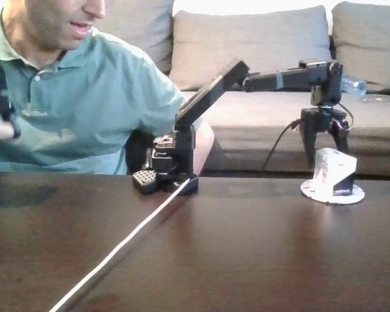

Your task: Grasp a servo box and put it on the zirlivani.

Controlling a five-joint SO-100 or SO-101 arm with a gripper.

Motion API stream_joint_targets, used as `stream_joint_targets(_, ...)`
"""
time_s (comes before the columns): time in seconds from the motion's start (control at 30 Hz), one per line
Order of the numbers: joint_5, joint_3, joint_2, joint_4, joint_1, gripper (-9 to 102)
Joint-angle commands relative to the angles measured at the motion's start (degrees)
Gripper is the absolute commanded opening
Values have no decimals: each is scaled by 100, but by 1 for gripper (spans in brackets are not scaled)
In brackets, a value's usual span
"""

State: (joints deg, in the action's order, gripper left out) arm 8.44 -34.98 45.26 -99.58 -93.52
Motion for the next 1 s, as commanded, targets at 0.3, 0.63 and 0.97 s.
stream_joint_targets(0.3, 185, 255, 1301, -422, 88, 35)
stream_joint_targets(0.63, 149, -1582, 3278, -422, 308, 31)
stream_joint_targets(0.97, -510, -2988, 5036, -360, 3911, 0)
